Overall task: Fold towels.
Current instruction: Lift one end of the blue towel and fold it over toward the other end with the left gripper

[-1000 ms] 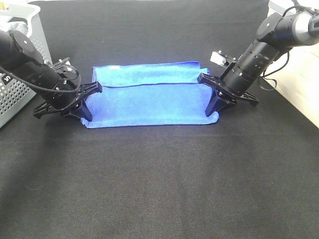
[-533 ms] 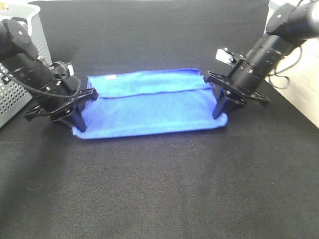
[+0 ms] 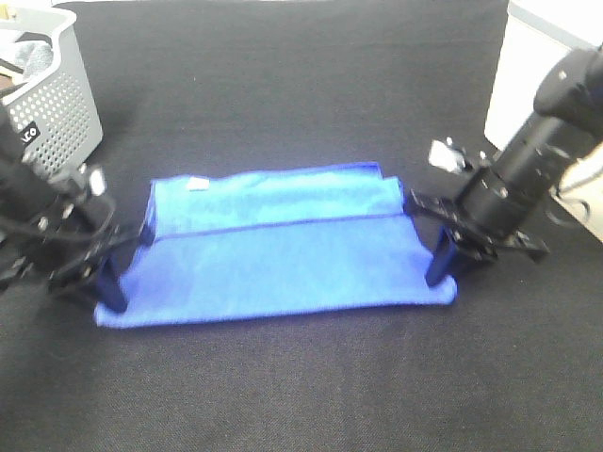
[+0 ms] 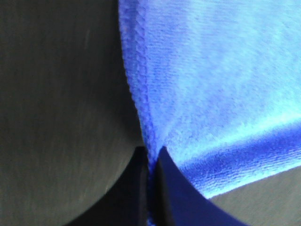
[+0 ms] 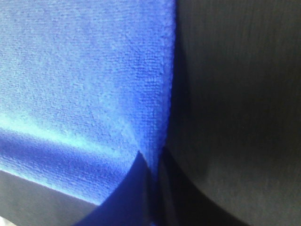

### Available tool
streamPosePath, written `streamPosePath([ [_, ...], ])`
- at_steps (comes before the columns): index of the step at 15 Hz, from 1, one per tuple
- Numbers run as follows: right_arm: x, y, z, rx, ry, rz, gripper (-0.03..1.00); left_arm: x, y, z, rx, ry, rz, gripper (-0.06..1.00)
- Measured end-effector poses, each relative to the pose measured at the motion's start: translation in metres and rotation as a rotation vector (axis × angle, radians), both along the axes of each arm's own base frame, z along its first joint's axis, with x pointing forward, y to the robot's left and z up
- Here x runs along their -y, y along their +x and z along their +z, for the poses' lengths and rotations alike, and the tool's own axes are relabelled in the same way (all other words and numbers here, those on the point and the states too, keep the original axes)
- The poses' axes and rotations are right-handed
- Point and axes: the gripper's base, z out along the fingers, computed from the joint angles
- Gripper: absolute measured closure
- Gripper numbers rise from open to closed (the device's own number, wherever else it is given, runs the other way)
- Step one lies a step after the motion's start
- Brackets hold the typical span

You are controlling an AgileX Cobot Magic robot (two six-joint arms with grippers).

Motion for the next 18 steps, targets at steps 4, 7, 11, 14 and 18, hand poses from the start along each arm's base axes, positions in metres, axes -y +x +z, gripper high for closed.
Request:
streamPosePath([
  [4, 0.001, 0.003, 0.003, 0.054, -0.009, -0.003, 0.97, -0.002, 0.009, 0.012, 0.133, 0.017, 0.035, 0.94],
  [7, -0.001, 0.028, 0.020, 0.184, -0.011, -0.023, 0.97, -0.001, 0.032, 0.026, 0.273, 0.026, 0.067, 0.94],
  [11, -0.006, 0.069, 0.055, 0.358, 0.008, -0.029, 0.97, -0.001, 0.065, 0.039, 0.426, 0.035, 0.126, 0.94],
  [14, -0.012, 0.102, 0.052, 0.374, 0.028, 0.002, 0.97, 0.003, 0.091, 0.036, 0.462, 0.033, 0.121, 0.94],
  [18, -0.015, 0.121, 0.018, 0.322, 0.023, 0.008, 0.97, 0.007, 0.114, 0.021, 0.467, 0.041, 0.119, 0.94],
])
